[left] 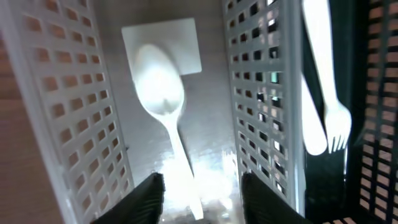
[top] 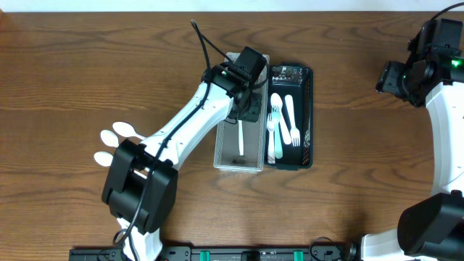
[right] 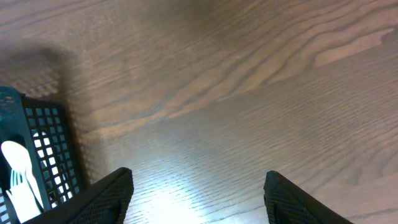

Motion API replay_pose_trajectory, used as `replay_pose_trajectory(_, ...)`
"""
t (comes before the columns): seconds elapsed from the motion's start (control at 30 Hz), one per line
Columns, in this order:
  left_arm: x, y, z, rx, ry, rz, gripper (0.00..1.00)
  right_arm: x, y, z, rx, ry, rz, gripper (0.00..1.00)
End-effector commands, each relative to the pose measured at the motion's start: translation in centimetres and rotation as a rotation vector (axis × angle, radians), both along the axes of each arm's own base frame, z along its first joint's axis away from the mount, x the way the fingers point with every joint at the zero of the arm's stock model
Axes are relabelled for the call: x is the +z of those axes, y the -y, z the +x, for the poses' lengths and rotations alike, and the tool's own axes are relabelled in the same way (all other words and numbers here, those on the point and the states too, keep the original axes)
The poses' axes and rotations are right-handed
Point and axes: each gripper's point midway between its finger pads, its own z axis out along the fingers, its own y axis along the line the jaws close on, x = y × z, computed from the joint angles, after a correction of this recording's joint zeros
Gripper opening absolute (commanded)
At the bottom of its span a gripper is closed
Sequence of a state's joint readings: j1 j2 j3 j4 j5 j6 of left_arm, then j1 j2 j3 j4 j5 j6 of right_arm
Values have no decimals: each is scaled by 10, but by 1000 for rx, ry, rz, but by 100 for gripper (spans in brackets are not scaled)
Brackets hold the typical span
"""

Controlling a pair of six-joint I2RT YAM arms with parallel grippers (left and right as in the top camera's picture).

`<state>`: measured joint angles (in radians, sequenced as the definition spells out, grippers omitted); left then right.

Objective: Pack container
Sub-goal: 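Carry the spoon with the left gripper into the clear tray and release, then move the left gripper back over the remaining white spoons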

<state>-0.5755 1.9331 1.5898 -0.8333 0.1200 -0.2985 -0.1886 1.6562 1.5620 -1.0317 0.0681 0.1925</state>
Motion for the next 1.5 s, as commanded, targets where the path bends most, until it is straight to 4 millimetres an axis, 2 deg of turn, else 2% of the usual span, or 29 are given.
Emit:
replay_pose_trajectory(0.0, 49, -9, 10, -5, 117, -41, 77, -6, 6, -2, -3, -21, -12, 71)
replay_pose_trajectory(0.13, 99, -40, 15, 66, 216, -86, 82, -6, 6, -2, -3, -22, -11, 71)
replay_pose_trajectory(0.2, 120, -73, 20, 182, 256, -79, 81, -6, 6, -3, -2, -25, -11, 70)
replay_pose_trajectory(0.27, 133, -116, 25, 367, 279, -62, 81, -6, 6, -3, -2, -25, -11, 71)
replay_pose_trajectory(0.3, 137, -141, 27, 475, 280, -56, 85, -6, 6, -3, -2, -25, -11, 71)
replay_pose_trajectory(0.4, 131, -201, 26, 768, 223, -63, 100, -6, 6, -3, -2, -25, -12, 71)
replay_pose_trajectory(0.47, 115, -237, 20, 955, 157, -65, 98, -6, 6, -3, -2, -24, -12, 71)
replay_pose_trajectory(0.53, 98, -260, 13, 1079, 106, -58, 98, -6, 6, -3, -2, -24, -11, 71)
replay_pose_trajectory(0.57, 83, -273, 8, 1149, 64, -50, 98, -6, 6, -3, -2, -24, -11, 71)
replay_pose_trajectory(0.63, 60, -288, 0, 1219, -2, -33, 98, -6, 6, -3, -2, -24, -11, 71)
replay_pose_trajectory(0.83, 1, -299, -18, 1257, -186, 19, 98, -6, 6, -2, -2, -22, -12, 71)
replay_pose_trajectory(1.07, -54, -289, -22, 1160, -308, 37, 98, -6, 6, -2, -2, -21, -12, 70)
replay_pose_trajectory(1.3, -81, -280, -16, 1035, -291, -7, 98, -6, 6, -2, -2, -21, -12, 71)
replay_pose_trajectory(1.47, -94, -280, -24, 1035, -297, -2, 98, -6, 6, -3, -2, -25, -11, 70)
